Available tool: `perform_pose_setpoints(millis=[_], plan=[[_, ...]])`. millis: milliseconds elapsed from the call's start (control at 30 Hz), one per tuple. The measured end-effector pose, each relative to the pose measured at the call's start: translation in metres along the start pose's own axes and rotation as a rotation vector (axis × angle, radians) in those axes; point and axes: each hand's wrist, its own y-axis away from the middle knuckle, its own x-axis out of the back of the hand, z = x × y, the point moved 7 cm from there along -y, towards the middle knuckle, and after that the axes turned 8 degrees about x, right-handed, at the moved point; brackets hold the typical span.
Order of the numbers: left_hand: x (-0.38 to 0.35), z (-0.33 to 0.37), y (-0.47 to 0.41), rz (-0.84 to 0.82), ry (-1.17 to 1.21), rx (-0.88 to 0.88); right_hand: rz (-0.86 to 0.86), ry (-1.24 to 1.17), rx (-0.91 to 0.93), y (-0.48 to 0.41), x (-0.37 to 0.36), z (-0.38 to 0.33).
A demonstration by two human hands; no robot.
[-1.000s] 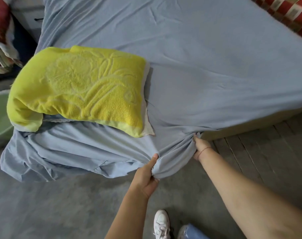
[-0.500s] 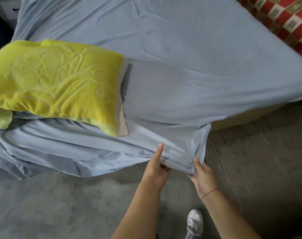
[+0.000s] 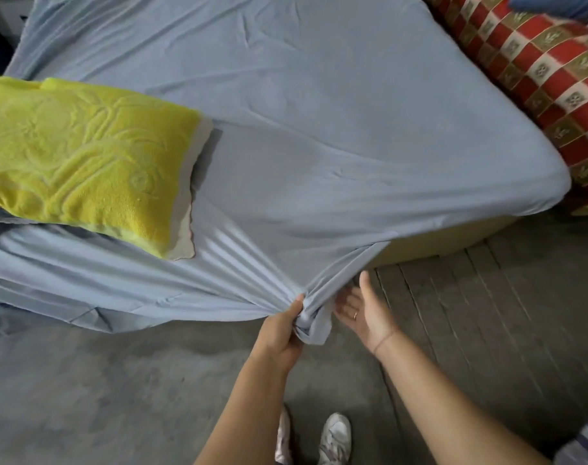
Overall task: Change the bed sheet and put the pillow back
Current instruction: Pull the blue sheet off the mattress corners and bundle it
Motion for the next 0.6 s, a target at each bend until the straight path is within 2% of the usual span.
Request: perform_pose_setpoints(millis=[133, 333, 500, 600], plan=[[0.008, -0.001, 0.01, -0.05, -0.049, 0.033, 0.047, -0.138, -0.041, -0.049, -0.009, -0.031], [0.021, 0.007, 0.016, -0.114, -0.093, 0.096, 0.164, -0.075, -0.021, -0.09, 0.007, -0.039], [0.017, 0.009, 0.009, -0.093, -0.048, 0.041, 0.234, 0.1, 0.175, -0.075, 0.022, -0.048], [-0.009, -0.004, 0.0, -0.119, -0.039, 0.021, 0.214, 0.042, 0.328, -0.042, 0.023, -0.048]])
